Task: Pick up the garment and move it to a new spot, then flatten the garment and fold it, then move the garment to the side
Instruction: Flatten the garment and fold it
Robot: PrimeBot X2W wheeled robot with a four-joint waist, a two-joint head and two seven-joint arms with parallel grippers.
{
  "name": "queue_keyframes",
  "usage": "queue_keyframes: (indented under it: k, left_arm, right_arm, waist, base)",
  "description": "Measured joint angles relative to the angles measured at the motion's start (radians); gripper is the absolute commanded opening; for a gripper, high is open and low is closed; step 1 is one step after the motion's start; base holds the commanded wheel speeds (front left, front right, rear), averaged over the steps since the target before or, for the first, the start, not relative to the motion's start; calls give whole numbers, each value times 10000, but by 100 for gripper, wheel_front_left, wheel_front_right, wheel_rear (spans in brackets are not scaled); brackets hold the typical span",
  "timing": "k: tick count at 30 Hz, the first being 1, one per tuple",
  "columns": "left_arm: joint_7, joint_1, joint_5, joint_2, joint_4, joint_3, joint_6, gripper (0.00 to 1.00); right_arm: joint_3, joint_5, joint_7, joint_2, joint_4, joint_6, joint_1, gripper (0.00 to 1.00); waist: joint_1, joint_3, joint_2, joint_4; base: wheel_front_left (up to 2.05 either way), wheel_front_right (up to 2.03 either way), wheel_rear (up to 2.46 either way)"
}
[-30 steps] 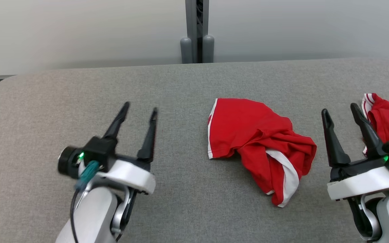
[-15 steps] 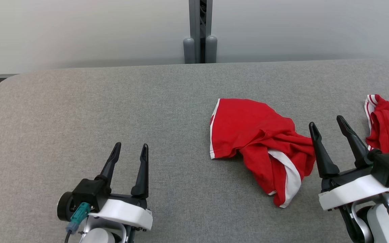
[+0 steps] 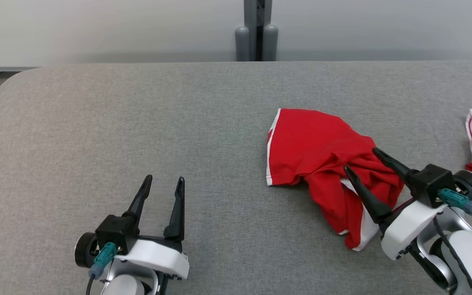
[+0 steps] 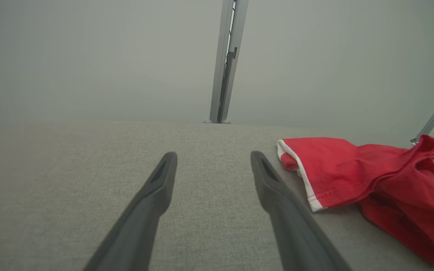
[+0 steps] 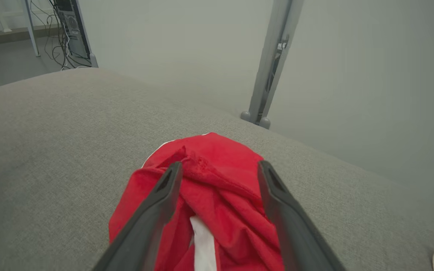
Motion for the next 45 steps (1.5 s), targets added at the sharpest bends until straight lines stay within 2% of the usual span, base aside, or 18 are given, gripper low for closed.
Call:
queue_keyframes:
  k: [8,18,19,20,21,29,32,40,45]
  left_arm:
    - [0,-201,-184,6,167,-284,130,100]
    - [0,-204,-351,2,132,-508,205,100]
    - [0,-205,-372,6,130,-531,228,100]
    - [0,-210,-414,0,121,-562,232,100]
    - [0,-215,-422,0,113,-589,234,100]
    - [0,-329,-481,2,98,-619,293,100]
    - [0,-325,-518,0,113,-604,320,100]
    - [0,-305,-596,0,140,-593,320,100]
    - [0,-239,-637,0,138,-656,320,100]
  right_arm:
    - [942,600,472,-861,399,0,-736,100]
    - [1703,1164,878,-1254,1045,0,-1242,100]
    - [1726,1204,878,-1269,1093,0,-1285,75]
    - [1733,1233,878,-1304,1139,0,-1335,26]
    - [1774,1246,876,-1358,1175,0,-1403,0]
    - [1883,1363,650,-1417,1145,0,-1762,0]
    - [2102,1471,591,-1241,844,0,-2003,0]
    - [2836,2640,721,-105,-462,0,-3451,0]
    - [1998,3565,614,746,-487,0,-4124,0]
  waist:
    - [0,123,0,490]
    - [0,194,0,921]
    - [0,210,0,951]
    - [0,226,0,980]
    - [0,245,0,1011]
    - [0,258,0,1142]
    - [0,193,0,1138]
    - [0,-57,0,1098]
    - [0,-159,0,1129]
  base:
    - [0,0,0]
    - [0,0,0]
    - [0,0,0]
    - [0,0,0]
    - [0,0,0]
    - [0,0,0]
    - [0,0,0]
    - [0,0,0]
    - [0,0,0]
